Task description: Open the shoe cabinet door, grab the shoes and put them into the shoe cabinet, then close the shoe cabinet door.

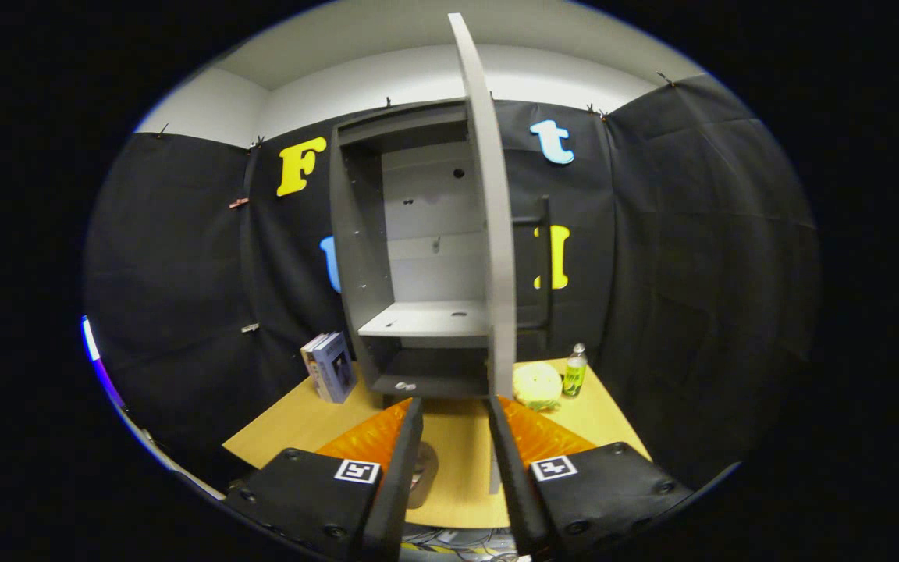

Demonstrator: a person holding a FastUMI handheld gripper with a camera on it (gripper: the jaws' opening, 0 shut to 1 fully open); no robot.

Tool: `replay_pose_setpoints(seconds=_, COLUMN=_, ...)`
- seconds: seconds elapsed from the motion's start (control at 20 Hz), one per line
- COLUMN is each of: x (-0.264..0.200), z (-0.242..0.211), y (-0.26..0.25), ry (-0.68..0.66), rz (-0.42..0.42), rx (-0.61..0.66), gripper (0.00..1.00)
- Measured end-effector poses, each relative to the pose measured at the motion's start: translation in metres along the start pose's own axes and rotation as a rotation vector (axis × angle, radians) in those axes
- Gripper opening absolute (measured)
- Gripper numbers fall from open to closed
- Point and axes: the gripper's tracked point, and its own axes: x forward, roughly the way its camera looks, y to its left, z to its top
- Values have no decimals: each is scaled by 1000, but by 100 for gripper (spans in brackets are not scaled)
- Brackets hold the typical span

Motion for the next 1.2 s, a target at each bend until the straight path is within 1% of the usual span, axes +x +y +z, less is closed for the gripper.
replay_pose_setpoints(seconds=0.05, x=3, z=-17, y=16, ry=35, rz=32, rx=9, gripper=72)
replay_pose_setpoints(seconds=0.1, x=8, z=-33, y=32, ry=71, rz=61, rx=12, gripper=81)
replay_pose_setpoints(seconds=0.15, x=18, z=-51, y=45, ry=112, rz=87, rx=9, gripper=95)
replay_pose_setpoints(seconds=0.25, x=43, z=-83, y=62, ry=193, rz=109, rx=6, gripper=99)
replay_pose_setpoints(seconds=0.4, x=89, z=-131, y=79, ry=309, rz=115, rx=42, gripper=98)
replay_pose_setpoints(seconds=0.55, x=140, z=-186, y=82, ry=401, rz=90, rx=39, gripper=98)
replay_pose_setpoints(seconds=0.8, x=189, z=-278, y=89, ry=555, rz=80, rx=56, gripper=99)
replay_pose_setpoints(seconds=0.95, x=215, z=-318, y=86, ry=574, rz=38, rx=26, gripper=96)
replay_pose_setpoints(seconds=1.05, x=238, z=-340, y=82, ry=570, rz=3, rx=8, gripper=96)
replay_pose_setpoints(seconds=1.15, x=253, z=-357, y=77, ry=563, rz=-40, rx=-1, gripper=86)
replay_pose_setpoints(seconds=1.2, x=262, z=-365, y=74, ry=561, rz=-64, rx=4, gripper=83)
